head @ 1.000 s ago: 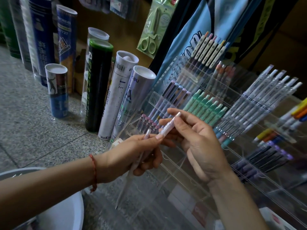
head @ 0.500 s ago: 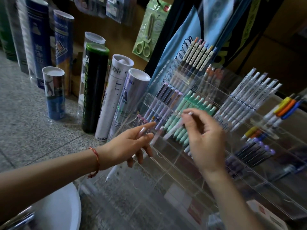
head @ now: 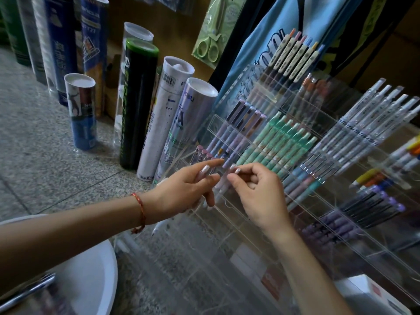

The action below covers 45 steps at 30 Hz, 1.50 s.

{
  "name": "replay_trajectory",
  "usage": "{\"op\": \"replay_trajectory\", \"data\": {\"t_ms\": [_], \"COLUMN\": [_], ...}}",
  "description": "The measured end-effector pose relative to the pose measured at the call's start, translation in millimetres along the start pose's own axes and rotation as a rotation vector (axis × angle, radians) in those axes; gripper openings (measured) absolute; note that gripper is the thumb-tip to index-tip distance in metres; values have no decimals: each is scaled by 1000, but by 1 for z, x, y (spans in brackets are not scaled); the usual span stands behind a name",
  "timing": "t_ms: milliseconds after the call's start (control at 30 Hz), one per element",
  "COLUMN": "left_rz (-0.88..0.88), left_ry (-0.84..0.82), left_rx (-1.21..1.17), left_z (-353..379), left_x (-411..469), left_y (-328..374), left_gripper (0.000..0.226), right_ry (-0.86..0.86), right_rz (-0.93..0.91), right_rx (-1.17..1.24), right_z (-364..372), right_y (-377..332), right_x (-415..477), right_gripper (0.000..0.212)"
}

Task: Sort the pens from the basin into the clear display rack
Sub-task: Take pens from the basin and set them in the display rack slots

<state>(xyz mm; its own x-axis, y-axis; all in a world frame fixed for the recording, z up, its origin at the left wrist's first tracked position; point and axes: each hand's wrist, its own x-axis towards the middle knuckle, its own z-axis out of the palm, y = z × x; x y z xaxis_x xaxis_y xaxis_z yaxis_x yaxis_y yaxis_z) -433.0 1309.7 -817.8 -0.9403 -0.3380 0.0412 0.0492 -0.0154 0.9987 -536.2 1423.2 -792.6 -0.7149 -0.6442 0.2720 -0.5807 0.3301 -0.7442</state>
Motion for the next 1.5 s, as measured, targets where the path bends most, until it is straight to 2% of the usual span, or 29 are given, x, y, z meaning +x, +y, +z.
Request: {"op": "replay_trajectory", "data": {"t_ms": [100,200,233,300,400,467,533,600,633,700,800,900,967,1033,1100,1167,1200,1367,1500], "left_rz": [37,-27,-55,-63,-14,12,29,40,48,91,150,229,264,224,178,125,94,24,12], "left_ry": [50,-13,-40,-66,-92,-117,-119,-89,-72,-24,64,91,124,159,141,101,80,-11,-37], "left_rx": [-50,-90,-98,-97,-103,-84,-50,0,15,49,117,203,291,337,421,491,502,543,532], "left_z": [0,-3,-3,-3,4,10,15,15,16,20,27,30,28,23,18,16,16,12,11], "left_x": [-4,-8,-9,-12,-17,-17,-19,-22,-24,-24,-18,-12,-11,-10,-8,-7,-7,-6,-7], "left_y": [5,4,4,4,5,6,4,4,3,2,2,6,10,12,9,2,-2,-12,-15], "left_gripper": [31,40,46,59,68,69,56,23,17,18,15,12,20,41,54,60,62,77,82], "right_ry": [-27,-28,46,138,-78,-139,-148,-113,-82,-53,-83,-19,115,259,355,319,273,236,215], "right_rz": [40,55,-11,-202,-217,-181,-109,-29,7,86,159,160,-16,-253,-394,-393,-367,-237,-177], "right_rx": [-38,-62,-102,-140,-48,13,106,253,343,501,515,560,517,432,209,-65,-129,-36,-11], "right_z": [-2,-5,-7,-12,-7,-1,-3,-13,-20,-26,-23,-31,-47,-61,-64,-51,-41,-16,-5], "right_y": [-2,-7,-11,-24,-37,-37,-38,-39,-39,-39,-37,-42,-52,-61,-54,-37,-29,-6,-1], "right_x": [2,-3,-7,-16,-27,-28,-24,-17,-15,-16,-22,-20,-16,-13,-11,-10,-11,-9,-11], "right_gripper": [19,22,26,19,15,7,10,15,15,15,14,15,16,13,11,11,11,6,20]}}
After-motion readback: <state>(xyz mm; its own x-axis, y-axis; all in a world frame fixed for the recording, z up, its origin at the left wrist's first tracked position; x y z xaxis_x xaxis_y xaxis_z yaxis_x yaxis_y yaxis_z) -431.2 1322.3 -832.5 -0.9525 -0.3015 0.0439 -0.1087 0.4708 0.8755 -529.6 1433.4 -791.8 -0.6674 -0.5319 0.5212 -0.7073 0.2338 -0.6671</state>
